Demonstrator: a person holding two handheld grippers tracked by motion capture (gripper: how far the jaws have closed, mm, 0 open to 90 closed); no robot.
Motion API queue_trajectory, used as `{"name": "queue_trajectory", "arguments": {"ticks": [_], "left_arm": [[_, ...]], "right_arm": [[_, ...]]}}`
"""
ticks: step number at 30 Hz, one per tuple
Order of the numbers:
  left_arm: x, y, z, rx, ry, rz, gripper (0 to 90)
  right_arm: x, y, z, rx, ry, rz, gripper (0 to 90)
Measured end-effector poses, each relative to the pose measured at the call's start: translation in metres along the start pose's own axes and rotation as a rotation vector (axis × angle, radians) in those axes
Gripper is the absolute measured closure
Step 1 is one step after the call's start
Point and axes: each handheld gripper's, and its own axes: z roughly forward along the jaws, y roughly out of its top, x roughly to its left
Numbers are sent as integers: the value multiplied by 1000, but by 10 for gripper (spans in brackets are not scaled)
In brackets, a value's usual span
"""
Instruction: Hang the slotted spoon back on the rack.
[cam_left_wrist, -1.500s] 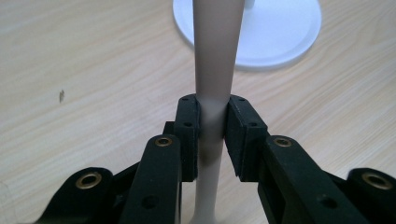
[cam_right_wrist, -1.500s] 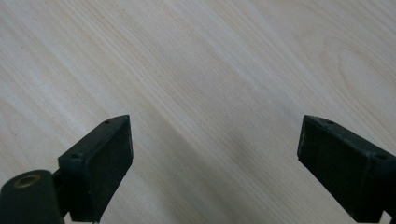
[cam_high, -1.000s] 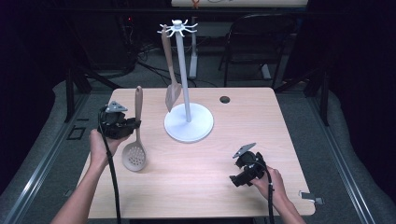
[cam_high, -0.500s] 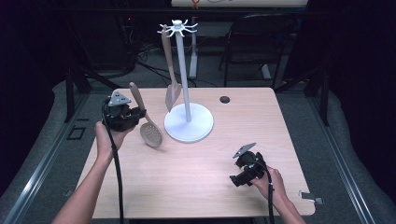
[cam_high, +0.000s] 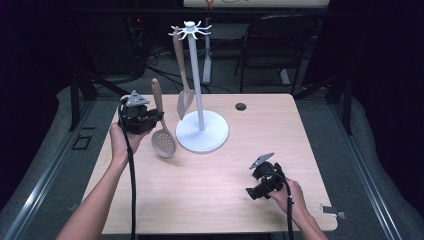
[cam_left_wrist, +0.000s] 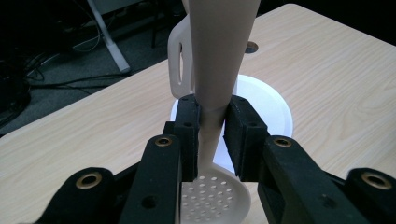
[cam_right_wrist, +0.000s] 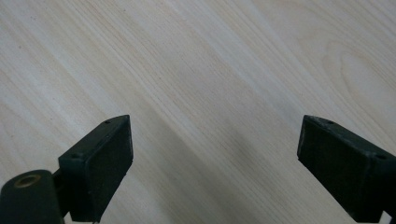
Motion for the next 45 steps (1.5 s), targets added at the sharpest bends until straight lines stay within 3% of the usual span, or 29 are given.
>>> {"name": "queue_trajectory", "arguments": {"ticks": [45], "left_arm": [[-7, 49, 2, -32, -15, 34, 752]], "right_arm": [[0, 1, 1, 1, 2, -4, 101]]}}
